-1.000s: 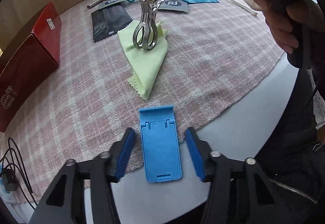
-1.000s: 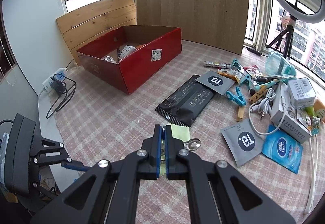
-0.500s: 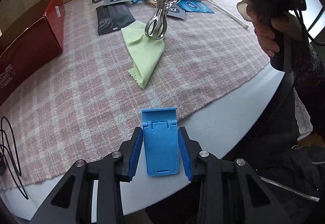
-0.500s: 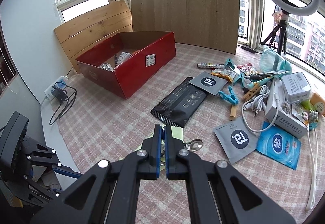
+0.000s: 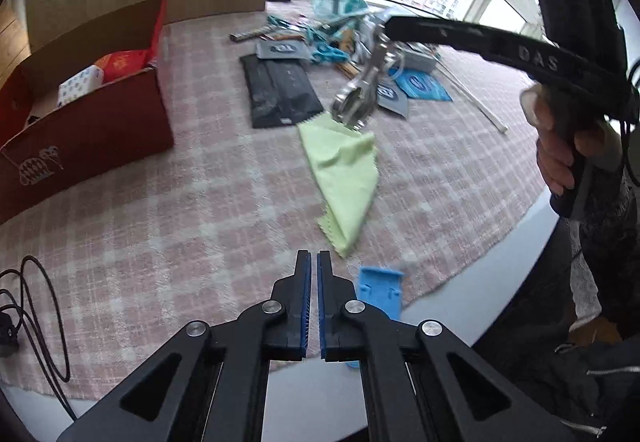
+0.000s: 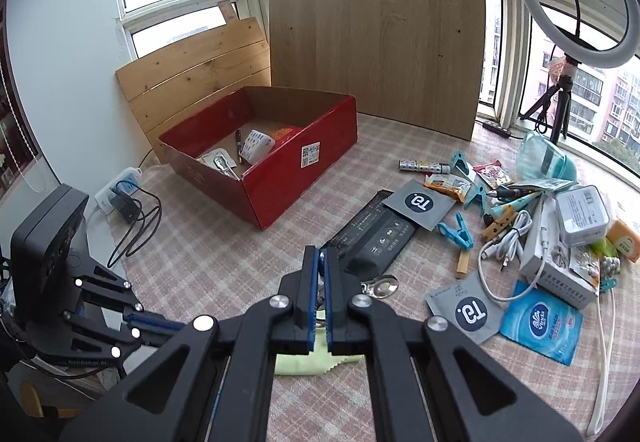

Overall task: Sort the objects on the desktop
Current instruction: 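Carry the blue stand with the left tool while the right tool carries the clamp to the box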

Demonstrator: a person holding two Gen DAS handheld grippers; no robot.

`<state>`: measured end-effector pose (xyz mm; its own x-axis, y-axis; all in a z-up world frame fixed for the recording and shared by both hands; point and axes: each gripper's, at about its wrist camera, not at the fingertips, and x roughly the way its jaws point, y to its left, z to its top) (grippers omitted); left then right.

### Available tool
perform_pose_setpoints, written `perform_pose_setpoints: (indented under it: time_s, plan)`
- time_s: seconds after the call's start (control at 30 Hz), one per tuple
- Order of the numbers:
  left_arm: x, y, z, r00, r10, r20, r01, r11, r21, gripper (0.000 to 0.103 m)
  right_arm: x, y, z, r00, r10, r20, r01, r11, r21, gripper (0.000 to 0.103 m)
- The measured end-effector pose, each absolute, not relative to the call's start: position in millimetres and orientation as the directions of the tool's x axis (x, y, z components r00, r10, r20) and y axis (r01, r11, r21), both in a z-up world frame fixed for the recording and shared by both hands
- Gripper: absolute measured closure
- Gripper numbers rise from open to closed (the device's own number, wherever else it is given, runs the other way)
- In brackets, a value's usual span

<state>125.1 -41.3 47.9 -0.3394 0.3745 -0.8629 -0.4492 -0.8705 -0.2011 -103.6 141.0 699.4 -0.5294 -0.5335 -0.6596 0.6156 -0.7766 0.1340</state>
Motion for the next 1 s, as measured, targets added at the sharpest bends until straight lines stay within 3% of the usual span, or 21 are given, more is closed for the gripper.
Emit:
perform_pose_setpoints:
  time_s: [0.03, 0.07, 0.1, 0.23, 0.33, 0.43, 0.53, 1.0]
  plan:
    - [133, -34, 46, -0.328, 0.367, -0.870, -0.469, -0.863, -0.187, 0.072, -103, 142, 697, -0.527, -0.533, -0.662, 0.614, -0.777, 0.138, 0.100]
    - [139, -25, 42, -0.324, 0.335, -0.885, -0.483, -0.863, -0.149, 0.052, -103, 143, 695, -0.524, -0.533, -0.664, 0.612, -0.778, 0.141, 0.100]
    - [145, -16, 37, -0.320, 0.298, -0.899, -0.496, -0.861, -0.109, 0.046, -102, 145, 693, -0.521, -0.533, -0.667, 0.611, -0.778, 0.145, 0.100]
    - [162, 11, 20, -0.288, 0.234, -0.929, -0.565, -0.824, -0.032, 0.047, -102, 151, 686, -0.510, -0.538, -0.672, 0.602, -0.781, 0.168, 0.100]
    - [162, 19, 13, -0.304, 0.172, -0.937, -0.565, -0.825, 0.032, 0.054, -100, 154, 682, -0.506, -0.536, -0.675, 0.600, -0.782, 0.171, 0.100]
    - [162, 20, 13, -0.296, 0.183, -0.937, -0.568, -0.823, 0.019, 0.056, -100, 157, 679, -0.504, -0.534, -0.679, 0.597, -0.783, 0.173, 0.100]
    - [166, 22, 14, -0.294, 0.198, -0.935, -0.581, -0.814, 0.010, 0.069, -100, 161, 677, -0.503, -0.532, -0.681, 0.593, -0.786, 0.175, 0.100]
    - [166, -15, 62, -0.305, 0.301, -0.904, -0.509, -0.853, -0.113, 0.069, -97, 166, 687, -0.498, -0.541, -0.678, 0.600, -0.779, 0.181, 0.100]
